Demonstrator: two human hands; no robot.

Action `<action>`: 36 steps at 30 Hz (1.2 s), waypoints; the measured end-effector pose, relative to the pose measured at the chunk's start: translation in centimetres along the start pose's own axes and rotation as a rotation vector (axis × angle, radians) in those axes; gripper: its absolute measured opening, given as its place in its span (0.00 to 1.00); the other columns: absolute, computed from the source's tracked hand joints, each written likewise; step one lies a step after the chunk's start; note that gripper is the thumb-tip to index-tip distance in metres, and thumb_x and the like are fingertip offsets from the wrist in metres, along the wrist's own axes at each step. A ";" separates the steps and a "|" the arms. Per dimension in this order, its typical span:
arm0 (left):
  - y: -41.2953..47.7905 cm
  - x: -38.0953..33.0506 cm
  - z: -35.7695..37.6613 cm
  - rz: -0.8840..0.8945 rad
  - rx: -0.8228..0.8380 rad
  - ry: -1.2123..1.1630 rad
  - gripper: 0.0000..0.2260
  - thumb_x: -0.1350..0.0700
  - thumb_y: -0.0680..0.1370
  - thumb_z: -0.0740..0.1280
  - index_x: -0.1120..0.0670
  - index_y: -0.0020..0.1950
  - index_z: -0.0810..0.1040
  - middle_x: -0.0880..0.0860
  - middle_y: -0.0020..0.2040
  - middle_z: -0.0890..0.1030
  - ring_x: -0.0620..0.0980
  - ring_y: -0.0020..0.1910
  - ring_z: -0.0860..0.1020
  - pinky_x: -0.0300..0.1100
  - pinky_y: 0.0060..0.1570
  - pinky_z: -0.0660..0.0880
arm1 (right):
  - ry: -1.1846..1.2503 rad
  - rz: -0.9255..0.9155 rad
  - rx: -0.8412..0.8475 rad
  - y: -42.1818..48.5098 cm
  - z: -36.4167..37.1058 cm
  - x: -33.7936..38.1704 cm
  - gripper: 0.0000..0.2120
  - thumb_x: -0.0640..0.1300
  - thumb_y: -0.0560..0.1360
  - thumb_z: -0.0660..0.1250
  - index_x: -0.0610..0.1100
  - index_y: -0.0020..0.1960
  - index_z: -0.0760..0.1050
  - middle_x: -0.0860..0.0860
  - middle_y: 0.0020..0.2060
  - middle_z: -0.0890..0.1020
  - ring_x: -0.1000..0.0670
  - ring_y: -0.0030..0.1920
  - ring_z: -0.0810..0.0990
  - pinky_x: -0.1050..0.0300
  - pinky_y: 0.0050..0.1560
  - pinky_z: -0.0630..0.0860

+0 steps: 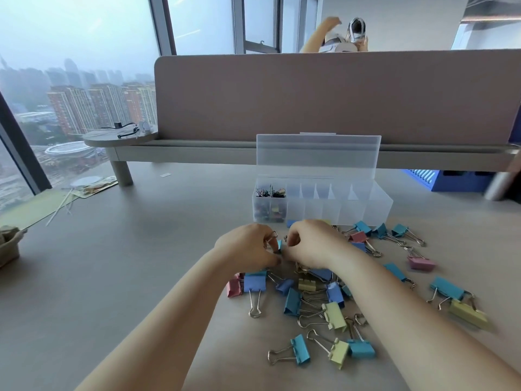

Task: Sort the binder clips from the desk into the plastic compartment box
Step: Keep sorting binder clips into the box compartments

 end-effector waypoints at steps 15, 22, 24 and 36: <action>-0.5 0.3 -0.5 -0.084 0.054 0.096 0.14 0.43 0.68 0.72 0.50 0.48 0.78 0.45 0.38 0.75 0.47 0.39 0.75 0.40 0.38 0.70 | 0.443 0.071 0.069 0.3 -1.2 -1.6 0.13 0.41 0.76 0.60 0.37 0.52 0.80 0.46 0.38 0.77 0.51 0.34 0.70 0.60 0.34 0.66; -0.3 0.2 0.1 -0.107 0.036 0.179 0.12 0.48 0.72 0.67 0.54 0.50 0.78 0.51 0.48 0.80 0.53 0.46 0.78 0.41 0.39 0.72 | 1.493 0.311 0.246 1.0 -0.1 -3.6 0.15 0.34 0.74 0.50 0.35 0.46 0.76 0.47 0.28 0.72 0.54 0.25 0.65 0.66 0.18 0.62; -0.3 -0.1 0.0 -0.085 0.030 0.139 0.12 0.48 0.73 0.67 0.55 0.49 0.78 0.52 0.46 0.80 0.52 0.42 0.76 0.41 0.39 0.71 | 1.626 0.326 0.283 1.1 0.0 -3.6 0.15 0.35 0.74 0.50 0.35 0.45 0.75 0.48 0.28 0.69 0.54 0.25 0.67 0.67 0.19 0.65; -0.4 -0.4 -1.0 -0.374 0.260 -1.717 0.12 0.51 0.77 0.64 0.57 0.38 0.70 0.52 0.33 0.69 0.44 0.27 0.67 0.31 0.23 0.65 | 1.319 0.179 0.098 1.3 -0.6 -3.3 0.07 0.34 0.73 0.69 0.42 0.41 0.72 0.47 0.33 0.74 0.55 0.24 0.68 0.67 0.17 0.59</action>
Point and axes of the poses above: each hand's wrist, its own y-axis towards the middle knuckle, its own z-axis out of the palm, x = y × z, the point moved 5 cm from there along y, towards the middle knuckle
